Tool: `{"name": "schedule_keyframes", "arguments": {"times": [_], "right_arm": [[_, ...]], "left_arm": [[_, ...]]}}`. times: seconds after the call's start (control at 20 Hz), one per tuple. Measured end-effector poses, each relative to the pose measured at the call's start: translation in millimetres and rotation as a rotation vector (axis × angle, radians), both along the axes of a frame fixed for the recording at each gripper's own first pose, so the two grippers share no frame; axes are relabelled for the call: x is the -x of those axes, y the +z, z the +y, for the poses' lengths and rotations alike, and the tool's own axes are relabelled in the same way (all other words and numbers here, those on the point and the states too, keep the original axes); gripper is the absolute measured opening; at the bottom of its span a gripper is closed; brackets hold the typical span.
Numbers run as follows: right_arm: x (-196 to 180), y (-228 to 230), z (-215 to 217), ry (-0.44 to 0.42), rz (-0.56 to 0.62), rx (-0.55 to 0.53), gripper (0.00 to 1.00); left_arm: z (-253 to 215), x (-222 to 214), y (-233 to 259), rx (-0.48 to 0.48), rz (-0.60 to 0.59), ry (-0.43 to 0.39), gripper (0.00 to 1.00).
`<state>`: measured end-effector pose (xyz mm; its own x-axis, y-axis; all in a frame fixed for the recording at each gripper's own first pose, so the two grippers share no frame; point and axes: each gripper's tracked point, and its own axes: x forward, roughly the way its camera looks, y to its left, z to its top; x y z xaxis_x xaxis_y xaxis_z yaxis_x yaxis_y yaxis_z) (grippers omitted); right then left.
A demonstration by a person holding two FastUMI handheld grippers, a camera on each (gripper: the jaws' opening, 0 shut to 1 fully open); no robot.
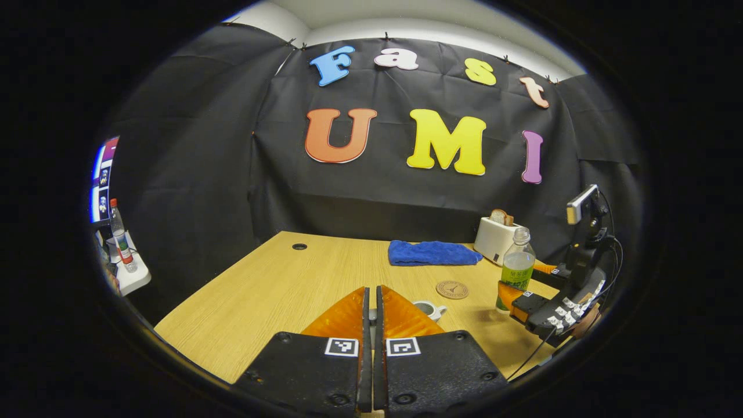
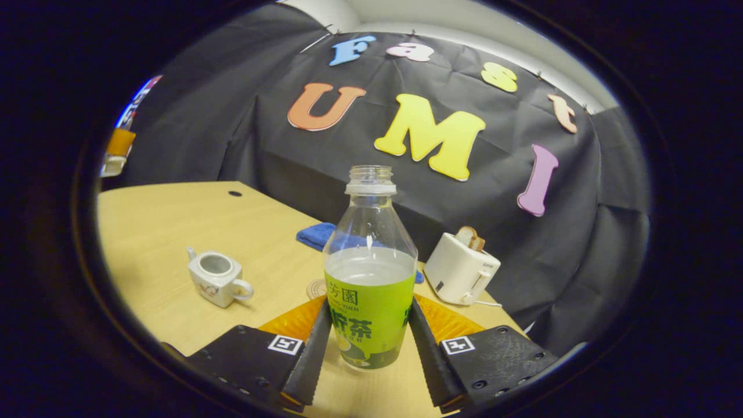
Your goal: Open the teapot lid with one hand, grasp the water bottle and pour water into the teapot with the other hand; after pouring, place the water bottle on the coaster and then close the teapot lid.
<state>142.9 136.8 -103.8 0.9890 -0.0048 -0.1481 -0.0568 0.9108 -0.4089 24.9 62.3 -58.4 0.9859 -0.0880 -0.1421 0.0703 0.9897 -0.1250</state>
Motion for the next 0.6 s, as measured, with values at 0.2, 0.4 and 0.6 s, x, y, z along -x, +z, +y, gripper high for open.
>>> {"name": "schedule_keyframes", "arguments": {"times": [0.2, 0.4, 0.6], "right_arm": [[-7, -13, 0, -0.039, 0.004, 0.260, 0.71], [-14, -18, 7, -0.046, 0.013, 0.416, 0.72], [-20, -25, 22, -0.027, 0.032, 0.577, 0.72]], "left_arm": [[3, -1, 3, -0.008, -0.018, -0.009, 0.03], [7, -1, 1, 0.011, -0.009, -0.007, 0.04], [15, -1, 0, 0.024, 0.001, 0.001, 0.04]]}}
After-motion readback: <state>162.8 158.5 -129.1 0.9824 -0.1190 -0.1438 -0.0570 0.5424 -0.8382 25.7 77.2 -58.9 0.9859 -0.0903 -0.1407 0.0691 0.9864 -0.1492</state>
